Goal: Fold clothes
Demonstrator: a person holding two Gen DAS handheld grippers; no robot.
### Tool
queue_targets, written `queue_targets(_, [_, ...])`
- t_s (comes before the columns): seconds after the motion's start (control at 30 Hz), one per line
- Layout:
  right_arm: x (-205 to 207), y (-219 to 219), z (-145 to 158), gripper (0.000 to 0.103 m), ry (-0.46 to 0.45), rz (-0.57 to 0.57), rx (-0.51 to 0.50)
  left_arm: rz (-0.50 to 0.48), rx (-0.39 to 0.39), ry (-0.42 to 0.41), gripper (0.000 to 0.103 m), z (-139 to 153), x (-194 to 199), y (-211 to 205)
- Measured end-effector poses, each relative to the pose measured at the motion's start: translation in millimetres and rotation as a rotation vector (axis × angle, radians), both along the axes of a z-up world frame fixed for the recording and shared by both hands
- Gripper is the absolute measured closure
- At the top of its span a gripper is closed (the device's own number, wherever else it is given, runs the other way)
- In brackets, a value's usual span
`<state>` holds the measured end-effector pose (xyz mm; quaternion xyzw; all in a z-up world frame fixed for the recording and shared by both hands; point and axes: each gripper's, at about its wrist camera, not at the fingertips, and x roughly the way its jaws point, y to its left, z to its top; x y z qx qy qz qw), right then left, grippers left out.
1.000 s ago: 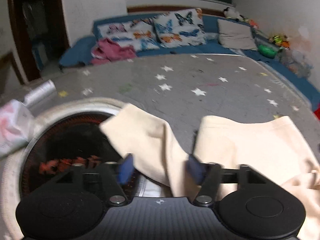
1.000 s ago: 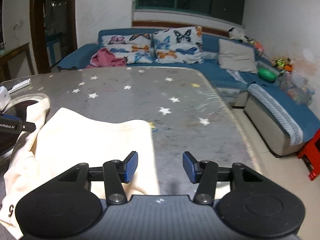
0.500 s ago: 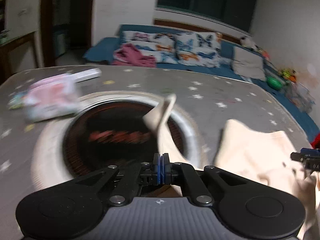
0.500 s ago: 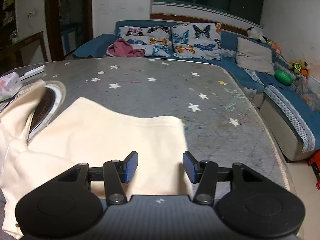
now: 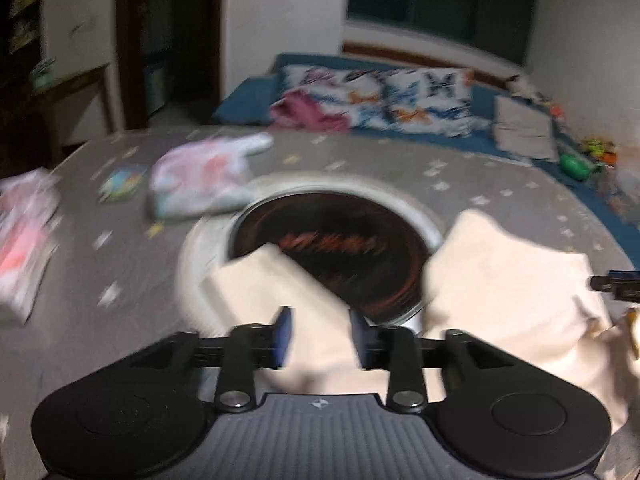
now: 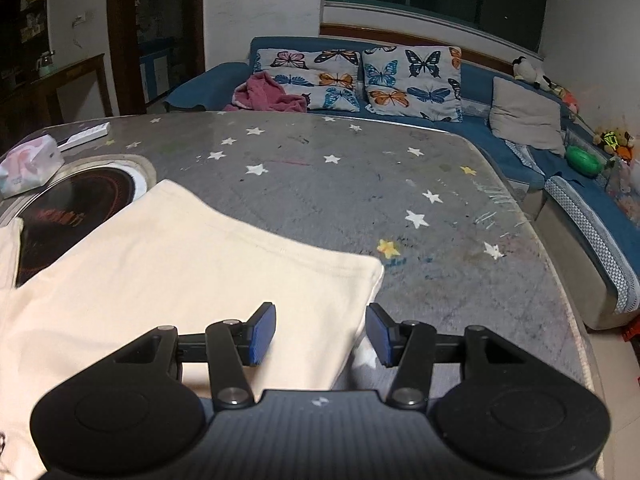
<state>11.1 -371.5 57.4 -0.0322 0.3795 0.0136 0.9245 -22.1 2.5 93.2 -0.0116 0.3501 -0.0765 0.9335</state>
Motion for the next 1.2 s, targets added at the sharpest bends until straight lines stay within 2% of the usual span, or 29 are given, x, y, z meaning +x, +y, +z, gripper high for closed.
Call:
queue_targets(0.1, [9.8, -3.4, -1.9, 0.055, 0.004, -0.019, 0.002, -0.071, 0.037, 0.001, 0.061, -1.8, 30.8, -35.3])
queue_targets(0.23, [21.4, -12.7, -9.5, 0.056, 0.023, -0.046, 0.029, -0.161, 0.053, 0.034, 0.061, -18.7, 74.9, -76.9])
queue_targets(0.33, [28.3, -18.4, -15.7, 0.064, 0.038, -0.061, 0.049, -0.186, 0.059, 0.052, 0.061, -34.6, 102.6, -99.4])
queue_targets(0.57, [32.0, -21.8, -23.2, 0.066, 0.048, -0.056, 0.062, -0.229, 0.017, 0.072, 0.061, -57.1, 138.3, -128.2])
queue_targets(0.63, [32.7, -22.7, -23.7, 0.066, 0.05, -0.055, 0.061, -0.245, -0.002, 0.07, 0.064, -60.5, 141.6, -129.6])
queue_targets(0.7, [33.5, -23.0, -24.4, 0.066, 0.051, -0.054, 0.06, -0.262, -0.013, 0.083, 0.077, -64.8, 145.1, -132.2])
queue_targets(0.73, [33.9, -22.9, -24.8, 0.066, 0.051, -0.055, 0.059, -0.272, -0.021, 0.089, 0.089, -66.5, 146.0, -132.9])
queue_targets(0.8, [34.5, -22.8, -25.4, 0.066, 0.051, -0.055, 0.061, -0.281, -0.039, 0.081, 0.095, -65.4, 142.9, -134.0])
queue_targets(0.87, [34.7, -22.8, -26.2, 0.066, 0.05, -0.055, 0.062, -0.311, -0.075, 0.068, 0.096, -59.3, 132.4, -135.0])
queue_targets(0.93, [34.8, -22.9, -27.2, 0.066, 0.047, -0.054, 0.061, -0.385, -0.118, 0.041, 0.096, -49.5, 113.5, -138.3])
queue_targets(1.03, [35.4, -23.7, -28.0, 0.066, 0.045, -0.055, 0.064, -0.546, -0.108, -0.013, 0.094, -43.1, 85.0, -149.2])
queue_targets(1.1, [36.0, -24.1, -28.5, 0.066, 0.043, -0.056, 0.066, -0.607, -0.094, -0.025, 0.092, -43.7, 73.3, -151.8])
queue_targets(1.13, [36.0, -23.7, -28.5, 0.066, 0.043, -0.056, 0.064, -0.596, -0.08, -0.041, 0.092, -44.1, 71.9, -150.8])
queue_targets(1.2, [36.0, -23.8, -28.7, 0.066, 0.043, -0.054, 0.062, -0.56, -0.048, -0.077, 0.083, -44.8, 70.6, -148.1])
